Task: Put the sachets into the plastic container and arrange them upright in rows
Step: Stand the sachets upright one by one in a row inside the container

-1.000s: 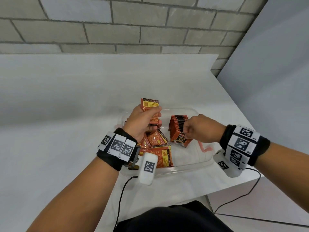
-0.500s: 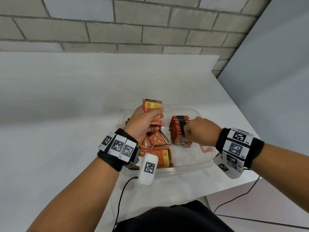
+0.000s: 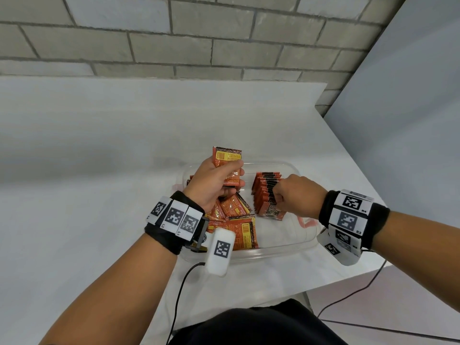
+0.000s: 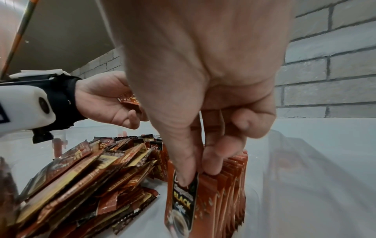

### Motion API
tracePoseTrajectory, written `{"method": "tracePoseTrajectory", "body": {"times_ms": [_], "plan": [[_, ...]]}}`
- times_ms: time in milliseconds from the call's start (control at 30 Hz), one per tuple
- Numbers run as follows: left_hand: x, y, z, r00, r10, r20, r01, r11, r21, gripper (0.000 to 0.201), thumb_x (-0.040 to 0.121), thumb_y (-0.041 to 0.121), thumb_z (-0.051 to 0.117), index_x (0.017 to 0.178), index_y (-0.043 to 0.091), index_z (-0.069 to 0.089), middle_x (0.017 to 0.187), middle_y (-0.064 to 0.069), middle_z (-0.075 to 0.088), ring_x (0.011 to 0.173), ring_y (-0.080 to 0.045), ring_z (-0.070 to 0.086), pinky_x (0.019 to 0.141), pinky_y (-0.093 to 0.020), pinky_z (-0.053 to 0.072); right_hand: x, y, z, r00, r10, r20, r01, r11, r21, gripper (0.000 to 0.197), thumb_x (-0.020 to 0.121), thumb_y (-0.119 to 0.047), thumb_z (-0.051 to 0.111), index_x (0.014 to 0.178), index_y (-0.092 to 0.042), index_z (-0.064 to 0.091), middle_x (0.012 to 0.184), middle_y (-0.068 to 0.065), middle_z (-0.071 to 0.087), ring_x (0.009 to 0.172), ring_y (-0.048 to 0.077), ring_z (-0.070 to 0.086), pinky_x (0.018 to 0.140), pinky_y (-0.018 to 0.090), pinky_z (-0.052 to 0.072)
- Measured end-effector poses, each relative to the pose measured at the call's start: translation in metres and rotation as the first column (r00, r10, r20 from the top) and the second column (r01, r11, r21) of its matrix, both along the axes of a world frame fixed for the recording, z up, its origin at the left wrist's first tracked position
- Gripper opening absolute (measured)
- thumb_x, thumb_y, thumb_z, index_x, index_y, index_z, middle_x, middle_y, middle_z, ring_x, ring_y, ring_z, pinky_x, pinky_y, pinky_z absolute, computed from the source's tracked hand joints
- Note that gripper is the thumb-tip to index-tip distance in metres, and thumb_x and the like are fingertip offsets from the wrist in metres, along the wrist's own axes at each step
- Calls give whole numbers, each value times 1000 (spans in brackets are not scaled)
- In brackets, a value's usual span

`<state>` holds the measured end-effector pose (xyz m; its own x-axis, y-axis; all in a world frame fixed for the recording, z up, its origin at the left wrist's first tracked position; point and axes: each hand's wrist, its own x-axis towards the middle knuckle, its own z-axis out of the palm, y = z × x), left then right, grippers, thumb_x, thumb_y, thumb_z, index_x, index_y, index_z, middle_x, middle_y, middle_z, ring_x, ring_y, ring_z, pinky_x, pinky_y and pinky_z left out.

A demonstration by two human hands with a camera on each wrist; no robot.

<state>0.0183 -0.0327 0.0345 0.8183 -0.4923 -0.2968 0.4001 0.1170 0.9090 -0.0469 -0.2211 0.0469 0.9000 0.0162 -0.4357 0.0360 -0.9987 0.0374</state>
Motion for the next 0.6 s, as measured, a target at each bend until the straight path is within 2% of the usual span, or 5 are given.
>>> {"method": "tracePoseTrajectory", "body": {"times_ms": [167, 300, 367, 500, 600], "plan": [[-1, 0, 0, 1000, 4, -7, -4, 1000, 4, 7, 92, 21, 61, 96, 16, 60, 79, -3, 65, 67, -17, 65, 56, -25, 47, 2, 0, -1, 1000, 8, 4, -8, 1000, 24, 33, 88, -18, 62, 62, -19, 42, 65, -4, 44, 68, 19, 49, 49, 20, 29], [-1, 1, 0, 1000, 9, -16, -9, 1000, 3, 6, 92, 21, 60, 96, 16, 59, 80, -4, 65, 68, -18, 65, 55, -25, 47, 2, -4, 0, 1000, -11, 14, 10, 997, 70, 17, 83, -20, 69, 80, -14, 54, 77, -2, 50, 73, 17, 48, 50, 18, 27], [-1, 1, 0, 1000, 12, -21, -12, 1000, 4, 6, 93, 21, 59, 96, 16, 59, 80, -4, 65, 69, -19, 65, 56, -25, 47, 2, -7, 1, 999, -36, 11, 35, 995, 95, 23, 79, -21, 73, 82, -15, 52, 80, -3, 51, 73, 16, 48, 51, 19, 28], [-1, 0, 0, 1000, 14, -27, -14, 1000, 1, 6, 93, 19, 58, 96, 14, 58, 80, -5, 65, 69, -20, 65, 55, -25, 49, 1, -14, 5, 996, -84, 10, 82, 988, 132, 27, 74, -23, 78, 79, -19, 52, 70, -11, 48, 64, 10, 46, 52, 19, 31], [-1, -1, 1, 998, 22, -61, -24, 999, -28, 4, 95, 11, 50, 98, 11, 53, 80, -9, 64, 66, -23, 65, 55, -28, 50, 0, -20, 12, 993, -121, 9, 118, 979, 166, 23, 75, -22, 79, 82, -19, 57, 70, -10, 54, 68, 13, 53, 60, 23, 40]]}}
